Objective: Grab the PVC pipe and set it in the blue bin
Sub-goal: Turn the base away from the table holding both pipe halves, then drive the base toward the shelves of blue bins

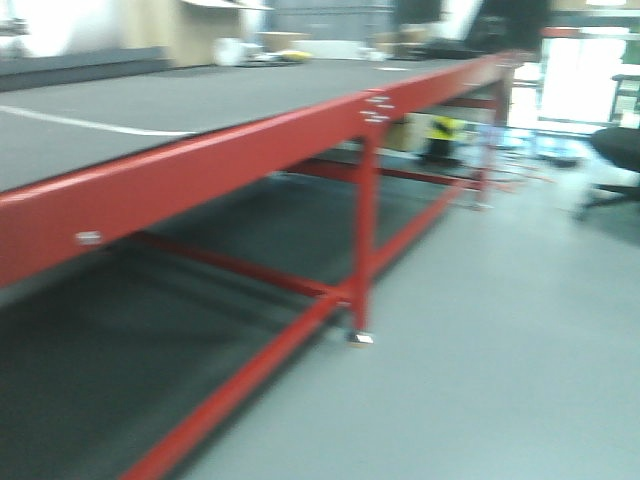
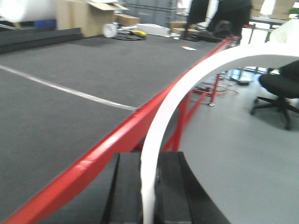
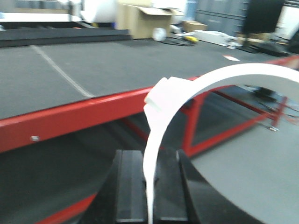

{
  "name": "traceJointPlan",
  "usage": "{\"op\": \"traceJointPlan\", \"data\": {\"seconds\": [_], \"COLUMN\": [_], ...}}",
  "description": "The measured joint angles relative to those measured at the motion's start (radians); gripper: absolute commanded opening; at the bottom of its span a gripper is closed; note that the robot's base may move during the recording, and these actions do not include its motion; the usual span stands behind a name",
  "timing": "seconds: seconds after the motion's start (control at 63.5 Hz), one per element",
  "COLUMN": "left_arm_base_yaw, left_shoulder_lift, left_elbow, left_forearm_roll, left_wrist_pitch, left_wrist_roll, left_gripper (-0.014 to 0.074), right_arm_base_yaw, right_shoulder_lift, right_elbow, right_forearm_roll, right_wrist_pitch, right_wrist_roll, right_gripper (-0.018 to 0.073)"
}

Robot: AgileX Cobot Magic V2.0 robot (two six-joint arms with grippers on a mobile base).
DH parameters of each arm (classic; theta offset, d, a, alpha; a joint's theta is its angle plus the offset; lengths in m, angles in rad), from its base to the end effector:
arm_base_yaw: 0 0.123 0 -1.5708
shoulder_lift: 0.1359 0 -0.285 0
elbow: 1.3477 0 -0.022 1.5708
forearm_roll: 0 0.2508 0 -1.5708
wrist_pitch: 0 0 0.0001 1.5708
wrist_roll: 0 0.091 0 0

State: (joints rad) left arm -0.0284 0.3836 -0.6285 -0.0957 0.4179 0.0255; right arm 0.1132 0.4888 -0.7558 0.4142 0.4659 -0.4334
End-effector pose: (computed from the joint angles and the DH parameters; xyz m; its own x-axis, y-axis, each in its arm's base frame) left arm 0.0730 -0.0056 0.3593 -0.0880 -0.0595 -0.9943 0.0617 0.9960 -0.0650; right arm 0.0832 0.0261 0.3903 -0.0593 -0.0653 -0.9961 -0.2942 0.9547 -0.0450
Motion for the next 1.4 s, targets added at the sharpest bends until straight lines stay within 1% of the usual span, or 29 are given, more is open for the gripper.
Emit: {"op": "traceJointPlan", "data": {"seconds": [1.402], "left_arm_base_yaw": [0.000], "left_shoulder_lift": [0.000], "left_elbow": [0.000], "left_forearm_roll": [0.000], "left_wrist_pitch": [0.000], "left_wrist_roll": [0.000], "left_gripper": [-0.0111], "right_arm_base_yaw": [0.000], "right_shoulder_lift": [-0.001], "right_elbow": [0.000], "right_forearm_roll": [-0.002], "right_wrist_pitch": [0.000], "right_wrist_roll": [0.000], "right_gripper": [-0.0155]}}
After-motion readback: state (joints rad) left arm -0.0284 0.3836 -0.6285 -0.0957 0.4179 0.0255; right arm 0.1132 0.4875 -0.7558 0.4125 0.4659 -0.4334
